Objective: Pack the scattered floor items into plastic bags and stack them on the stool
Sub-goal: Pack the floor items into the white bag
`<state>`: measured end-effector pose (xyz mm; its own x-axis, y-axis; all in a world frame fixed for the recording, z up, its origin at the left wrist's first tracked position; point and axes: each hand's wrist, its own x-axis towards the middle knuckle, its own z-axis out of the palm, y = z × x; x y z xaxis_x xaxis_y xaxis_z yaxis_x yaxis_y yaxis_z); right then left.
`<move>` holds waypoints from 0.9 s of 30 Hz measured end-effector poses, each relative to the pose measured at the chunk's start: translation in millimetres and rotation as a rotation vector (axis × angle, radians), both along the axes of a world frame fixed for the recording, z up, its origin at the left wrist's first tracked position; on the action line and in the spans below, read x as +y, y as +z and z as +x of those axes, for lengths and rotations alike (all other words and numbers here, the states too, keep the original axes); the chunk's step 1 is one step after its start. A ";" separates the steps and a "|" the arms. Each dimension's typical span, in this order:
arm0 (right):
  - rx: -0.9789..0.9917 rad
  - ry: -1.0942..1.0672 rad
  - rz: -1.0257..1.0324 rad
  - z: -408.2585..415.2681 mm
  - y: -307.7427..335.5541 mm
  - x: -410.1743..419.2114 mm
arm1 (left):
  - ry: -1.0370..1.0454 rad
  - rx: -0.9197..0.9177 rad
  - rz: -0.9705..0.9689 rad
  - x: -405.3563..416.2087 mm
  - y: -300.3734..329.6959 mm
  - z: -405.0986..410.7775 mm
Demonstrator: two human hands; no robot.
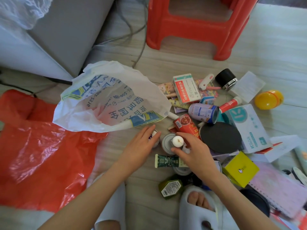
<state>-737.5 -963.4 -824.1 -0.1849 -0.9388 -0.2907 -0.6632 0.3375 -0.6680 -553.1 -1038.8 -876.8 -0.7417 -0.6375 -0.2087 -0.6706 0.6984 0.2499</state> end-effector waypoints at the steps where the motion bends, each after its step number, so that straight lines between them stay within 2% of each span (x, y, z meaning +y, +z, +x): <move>1: -0.002 0.003 0.016 -1.3 1.6 -0.8 | 0.000 0.004 0.017 -3.0 1.3 -2.0; 4: 0.039 0.040 0.035 -5.9 4.8 -5.3 | 0.026 0.020 0.046 -7.8 7.0 -5.9; 10: 0.126 0.054 -0.073 0.9 5.0 -8.3 | 0.093 0.064 0.155 -13.8 30.9 -1.2; 12: 0.077 -0.038 -0.100 5.5 6.4 -7.6 | 0.181 0.190 0.171 -10.6 49.4 10.3; 15: -0.121 -0.315 -0.166 13.1 22.0 -19.6 | 0.325 0.406 0.106 -11.0 79.7 34.6; 18: -0.268 -0.381 -0.131 22.9 37.8 -49.1 | 0.453 0.519 -0.021 -21.8 95.8 49.5; 21: -0.364 -0.371 0.020 36.6 33.2 -87.3 | 0.585 0.501 -0.078 -42.7 87.8 52.8; 24: -0.589 -0.530 0.181 49.5 17.9 -119.0 | 0.656 0.436 -0.016 -59.5 58.9 54.0; 27: -0.572 -0.575 0.244 59.1 0.4 -134.1 | 0.660 0.319 0.039 -63.6 32.5 54.0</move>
<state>-678.4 -1097.5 -823.7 -0.3774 -0.6422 -0.6672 0.0741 0.6972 -0.7130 -499.1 -1102.5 -844.3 -0.2341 -0.9690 -0.0788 -0.8392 0.1605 0.5197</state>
